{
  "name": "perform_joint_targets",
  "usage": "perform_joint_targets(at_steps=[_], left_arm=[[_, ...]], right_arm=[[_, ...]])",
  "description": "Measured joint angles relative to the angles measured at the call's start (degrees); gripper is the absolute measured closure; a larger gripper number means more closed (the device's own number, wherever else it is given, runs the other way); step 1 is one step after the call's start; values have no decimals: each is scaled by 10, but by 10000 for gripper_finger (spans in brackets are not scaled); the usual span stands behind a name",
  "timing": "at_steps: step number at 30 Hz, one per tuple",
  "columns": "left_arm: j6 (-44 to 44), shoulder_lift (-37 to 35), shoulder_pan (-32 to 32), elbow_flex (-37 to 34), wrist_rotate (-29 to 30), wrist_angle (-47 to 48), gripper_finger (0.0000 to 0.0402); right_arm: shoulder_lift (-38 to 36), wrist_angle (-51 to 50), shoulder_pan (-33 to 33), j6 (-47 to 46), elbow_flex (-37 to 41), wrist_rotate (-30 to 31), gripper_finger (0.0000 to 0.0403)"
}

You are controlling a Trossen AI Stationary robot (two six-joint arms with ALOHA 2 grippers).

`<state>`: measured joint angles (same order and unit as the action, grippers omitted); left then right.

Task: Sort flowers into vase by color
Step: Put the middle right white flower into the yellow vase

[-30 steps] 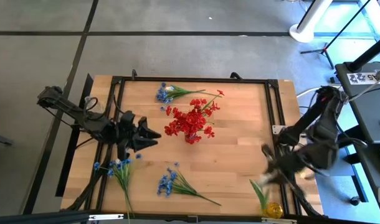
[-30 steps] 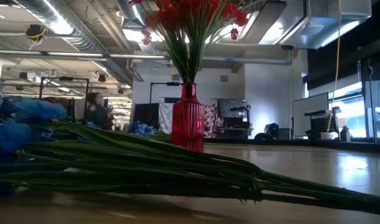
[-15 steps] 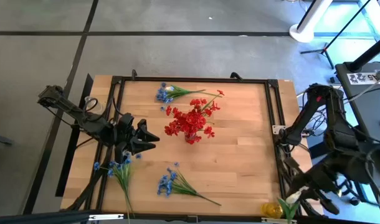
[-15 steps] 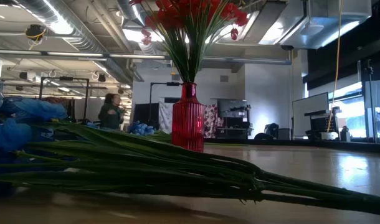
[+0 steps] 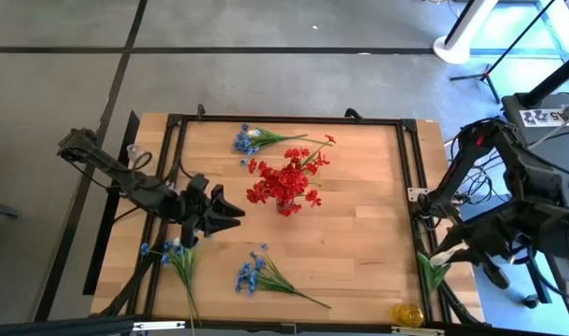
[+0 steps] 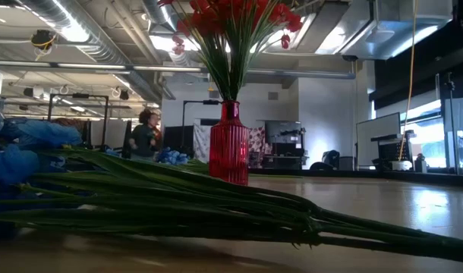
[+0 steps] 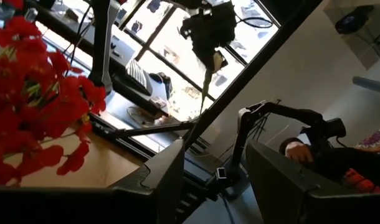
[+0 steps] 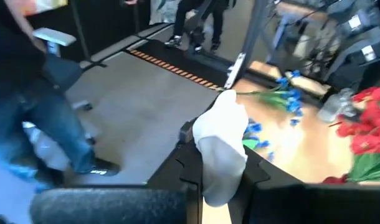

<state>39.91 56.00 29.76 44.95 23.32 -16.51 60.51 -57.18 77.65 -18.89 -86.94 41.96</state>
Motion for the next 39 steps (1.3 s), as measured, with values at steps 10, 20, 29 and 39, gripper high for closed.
perform_joint_targets(at_steps=[10, 20, 29, 39], left_arm=[[21, 11, 0, 0, 2, -3, 234], [20, 10, 0, 0, 35, 9, 234], [20, 10, 0, 0, 39, 9, 234], [20, 10, 0, 0, 39, 11, 234]], right_arm=[[24, -13, 0, -14, 0, -29, 363], [7, 19, 0, 18, 0, 6, 363], [14, -14, 0, -4, 0, 0, 363], [27, -14, 0, -2, 0, 2, 363]])
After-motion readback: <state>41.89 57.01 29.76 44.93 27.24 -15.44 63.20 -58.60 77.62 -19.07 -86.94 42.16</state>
